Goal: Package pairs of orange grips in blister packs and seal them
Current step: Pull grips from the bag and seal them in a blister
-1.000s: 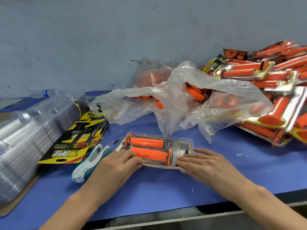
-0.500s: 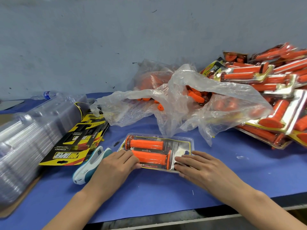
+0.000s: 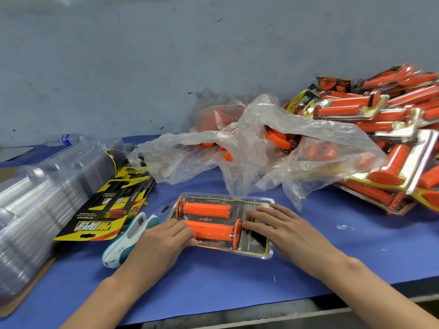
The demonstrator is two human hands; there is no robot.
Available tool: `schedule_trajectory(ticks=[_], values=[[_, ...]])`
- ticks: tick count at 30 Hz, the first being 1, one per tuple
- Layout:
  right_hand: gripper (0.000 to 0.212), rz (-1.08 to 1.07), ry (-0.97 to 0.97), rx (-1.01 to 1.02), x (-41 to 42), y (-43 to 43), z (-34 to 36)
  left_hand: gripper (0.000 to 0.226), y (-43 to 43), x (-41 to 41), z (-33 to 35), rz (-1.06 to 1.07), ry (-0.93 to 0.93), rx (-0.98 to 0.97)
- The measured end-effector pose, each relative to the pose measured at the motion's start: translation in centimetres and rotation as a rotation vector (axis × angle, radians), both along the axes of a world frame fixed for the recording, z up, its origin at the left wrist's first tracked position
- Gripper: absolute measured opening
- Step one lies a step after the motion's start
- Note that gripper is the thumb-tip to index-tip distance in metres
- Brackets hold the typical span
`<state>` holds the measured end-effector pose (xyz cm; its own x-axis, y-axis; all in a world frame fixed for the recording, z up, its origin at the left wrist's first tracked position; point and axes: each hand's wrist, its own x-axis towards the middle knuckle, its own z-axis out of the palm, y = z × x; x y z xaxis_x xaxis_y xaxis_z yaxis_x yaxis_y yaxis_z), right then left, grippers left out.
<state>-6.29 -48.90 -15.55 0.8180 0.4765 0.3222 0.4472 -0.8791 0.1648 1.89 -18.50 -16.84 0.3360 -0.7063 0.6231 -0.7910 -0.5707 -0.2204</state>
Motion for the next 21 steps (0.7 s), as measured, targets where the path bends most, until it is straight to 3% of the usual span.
schedule_trajectory(ticks=[13,18,21], values=[[0.076,0.021,0.055,0.034,0.9,-0.2,1.2,0.034,1.1,0.2,0.6,0.043,0.020,-0.002],[0.056,-0.040,0.048,0.039,0.3,-0.4,0.8,0.034,0.9,0.4,0.3,0.038,0.020,0.006],[0.066,-0.009,0.022,0.123,-1.1,0.3,0.5,0.034,1.1,0.5,0.3,0.042,0.031,0.015]])
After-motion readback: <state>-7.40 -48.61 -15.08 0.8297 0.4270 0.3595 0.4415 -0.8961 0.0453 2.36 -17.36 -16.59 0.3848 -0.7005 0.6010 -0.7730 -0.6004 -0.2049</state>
